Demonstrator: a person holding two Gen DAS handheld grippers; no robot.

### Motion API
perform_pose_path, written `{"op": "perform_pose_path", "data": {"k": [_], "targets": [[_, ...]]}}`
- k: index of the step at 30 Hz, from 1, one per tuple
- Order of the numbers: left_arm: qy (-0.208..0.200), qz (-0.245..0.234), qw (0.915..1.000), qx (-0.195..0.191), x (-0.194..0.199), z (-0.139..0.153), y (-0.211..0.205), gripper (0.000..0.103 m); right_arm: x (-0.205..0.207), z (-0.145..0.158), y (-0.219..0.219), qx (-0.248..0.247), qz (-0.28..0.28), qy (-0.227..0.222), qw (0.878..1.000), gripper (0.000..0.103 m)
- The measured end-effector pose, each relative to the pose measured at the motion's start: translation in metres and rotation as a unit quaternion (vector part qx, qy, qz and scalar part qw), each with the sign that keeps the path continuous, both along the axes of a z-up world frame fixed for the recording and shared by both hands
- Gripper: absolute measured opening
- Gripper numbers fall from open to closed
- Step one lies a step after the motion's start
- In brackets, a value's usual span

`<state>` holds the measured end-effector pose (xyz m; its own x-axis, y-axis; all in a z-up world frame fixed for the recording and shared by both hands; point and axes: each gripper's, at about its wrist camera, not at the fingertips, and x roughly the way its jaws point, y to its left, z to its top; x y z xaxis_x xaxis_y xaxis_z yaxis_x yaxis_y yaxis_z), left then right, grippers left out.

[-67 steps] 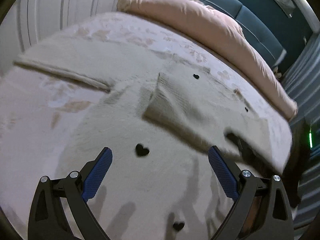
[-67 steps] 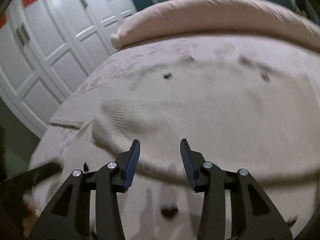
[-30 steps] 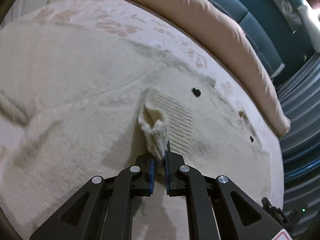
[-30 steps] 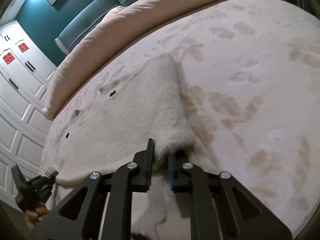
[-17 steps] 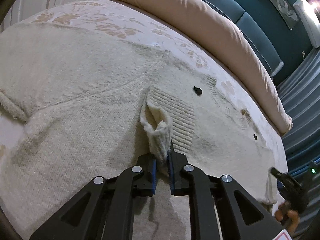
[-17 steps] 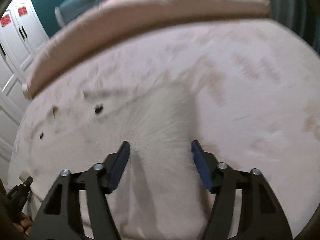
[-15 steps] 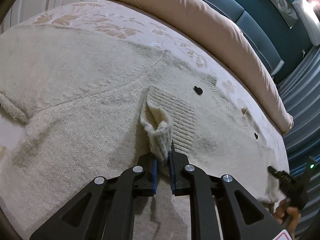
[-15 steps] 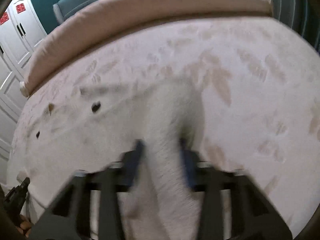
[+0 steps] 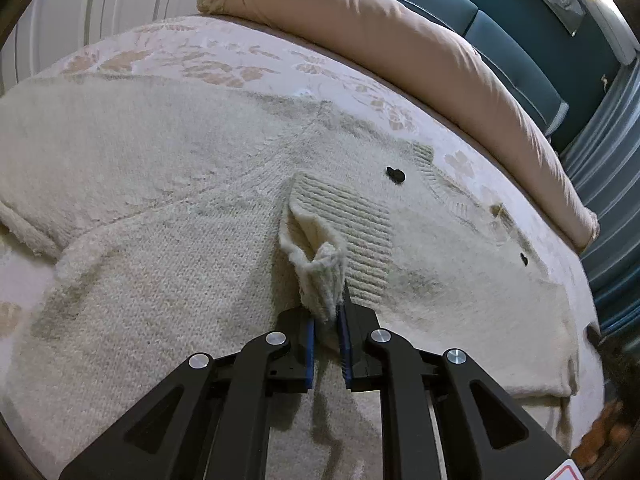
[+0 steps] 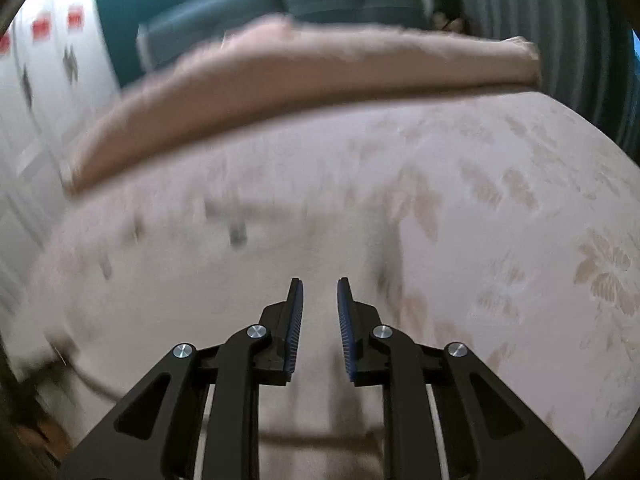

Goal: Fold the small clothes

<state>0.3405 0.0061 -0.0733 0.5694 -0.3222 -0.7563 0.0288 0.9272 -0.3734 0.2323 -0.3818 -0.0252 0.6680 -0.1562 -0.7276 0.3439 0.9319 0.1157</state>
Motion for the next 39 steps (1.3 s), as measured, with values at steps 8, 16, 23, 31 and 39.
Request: {"op": "perform_pose_path", "data": {"k": [8,16,23,31,39], "targets": [[-0.003,0.002,1.0000,0.003,-0.001,0.001,0.001,0.014,-0.022,-0.015,0.013,-0.021,0.000,0.022,1.000,0.021],[-0.029,0.059,0.9976,-0.024,-0.043,0.042,0.081,0.059,-0.044,-0.035,0.027,-0.028,0.003,0.003,1.000,0.034],[0.004,0.246,0.9693,-0.004,-0.052,0.048,0.279,0.071,-0.049,-0.033,0.027,-0.021,0.003,-0.006,1.000,0.037],[0.040,0.384,0.9187,-0.085,-0.011,0.030,0.423,0.070,-0.045,-0.036,0.033,-0.035,-0.002,-0.001,0.999,0.039],[0.031,0.371,0.9227,-0.099,0.012,0.035,0.427,0.009,-0.042,-0.038,0.038,-0.051,-0.008,0.003,0.999,0.040]]}}
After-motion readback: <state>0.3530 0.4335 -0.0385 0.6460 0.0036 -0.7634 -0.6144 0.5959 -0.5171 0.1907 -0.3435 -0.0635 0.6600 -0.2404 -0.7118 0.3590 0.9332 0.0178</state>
